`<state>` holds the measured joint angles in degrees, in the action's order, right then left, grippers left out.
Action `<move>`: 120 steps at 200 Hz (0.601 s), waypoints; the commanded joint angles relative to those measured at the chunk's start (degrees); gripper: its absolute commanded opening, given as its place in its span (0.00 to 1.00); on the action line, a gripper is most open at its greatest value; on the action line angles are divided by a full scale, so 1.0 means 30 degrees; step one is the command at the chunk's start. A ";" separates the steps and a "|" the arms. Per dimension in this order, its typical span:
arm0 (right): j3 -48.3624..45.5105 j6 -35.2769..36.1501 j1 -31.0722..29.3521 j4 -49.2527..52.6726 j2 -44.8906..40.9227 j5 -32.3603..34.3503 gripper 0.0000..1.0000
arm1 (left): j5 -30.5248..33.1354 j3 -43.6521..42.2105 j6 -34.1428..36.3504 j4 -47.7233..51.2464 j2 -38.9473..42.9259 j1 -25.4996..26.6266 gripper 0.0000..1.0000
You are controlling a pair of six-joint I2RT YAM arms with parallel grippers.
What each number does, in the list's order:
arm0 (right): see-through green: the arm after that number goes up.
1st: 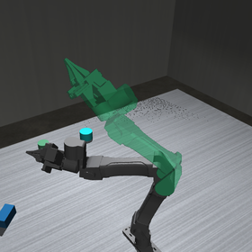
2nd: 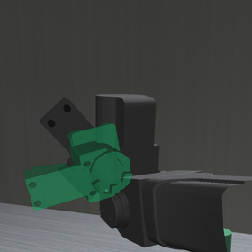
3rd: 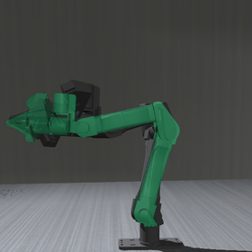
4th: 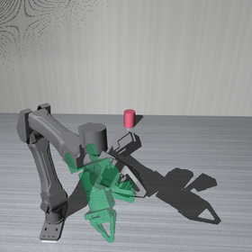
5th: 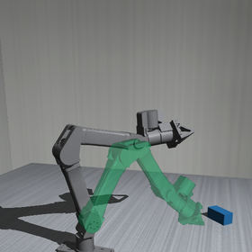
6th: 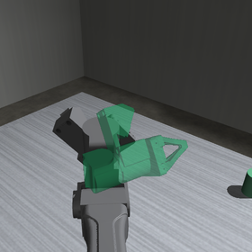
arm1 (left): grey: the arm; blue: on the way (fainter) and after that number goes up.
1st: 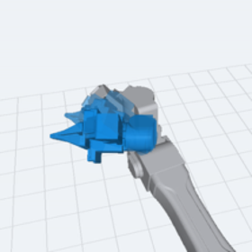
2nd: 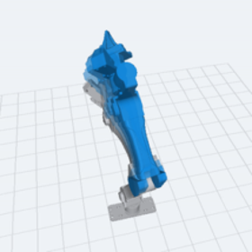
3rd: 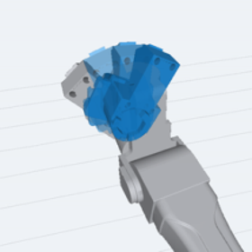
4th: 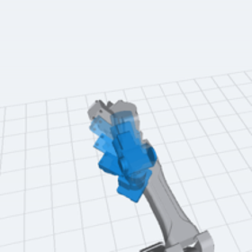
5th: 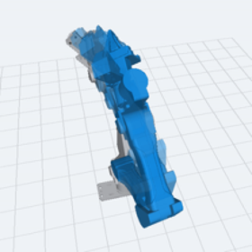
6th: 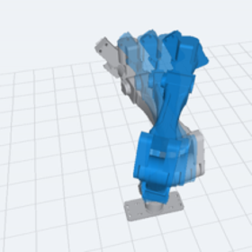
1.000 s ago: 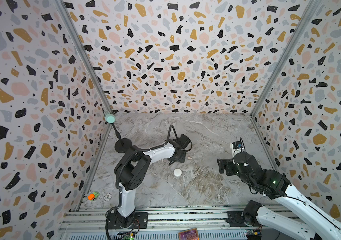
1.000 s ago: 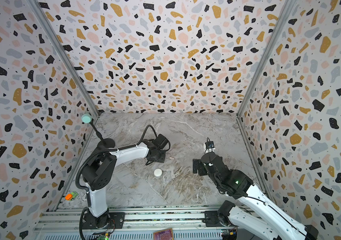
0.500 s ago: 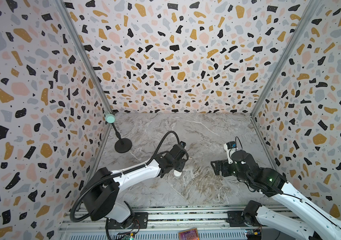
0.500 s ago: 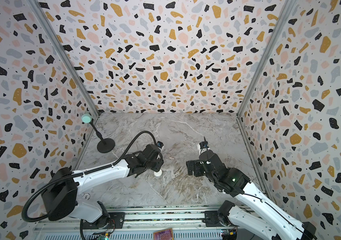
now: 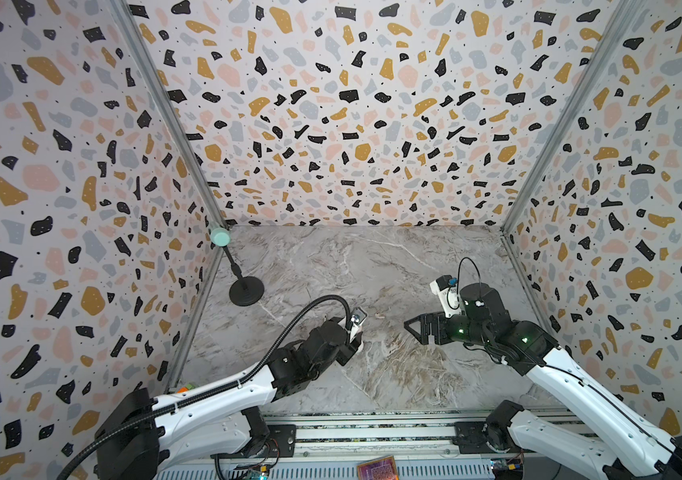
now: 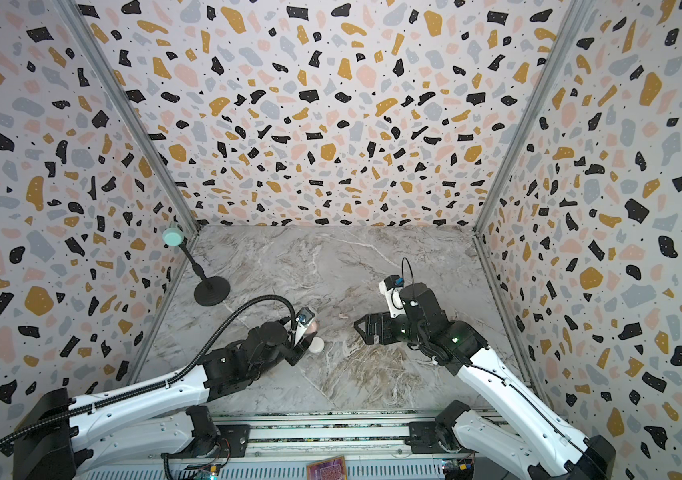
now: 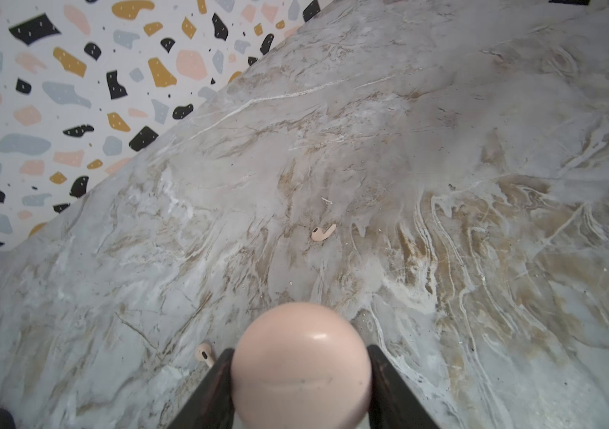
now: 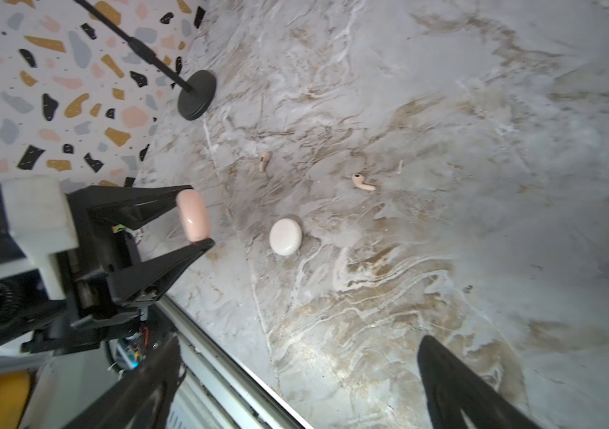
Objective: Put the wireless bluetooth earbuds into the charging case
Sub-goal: 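Lift the pink case toward the right gripper while the right gripper reaches in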
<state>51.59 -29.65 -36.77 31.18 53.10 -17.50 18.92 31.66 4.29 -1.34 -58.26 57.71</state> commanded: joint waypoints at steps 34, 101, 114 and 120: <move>0.0370 0.0819 0.0071 -0.2559 0.1721 -0.4601 0.91 | -0.1405 -0.2109 0.3834 -0.2806 0.1778 0.1237 0.00; -0.0675 0.0146 -0.1063 -0.5628 0.3752 -0.5683 0.80 | -0.1838 -0.2892 0.3978 -0.4036 0.2161 0.1552 0.00; -0.0787 0.0029 -0.1563 -0.6146 0.4305 -0.5711 0.77 | -0.1823 -0.2913 0.3970 -0.4108 0.2091 0.1578 0.00; -0.0842 -0.0040 -0.1873 -0.6449 0.4517 -0.5626 0.74 | -0.1823 -0.2907 0.3973 -0.4143 0.2048 0.1596 0.00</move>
<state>49.87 -29.08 -40.01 16.23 64.95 -33.61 13.96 23.53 15.44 -9.45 -52.36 62.11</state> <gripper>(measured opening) 0.774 0.524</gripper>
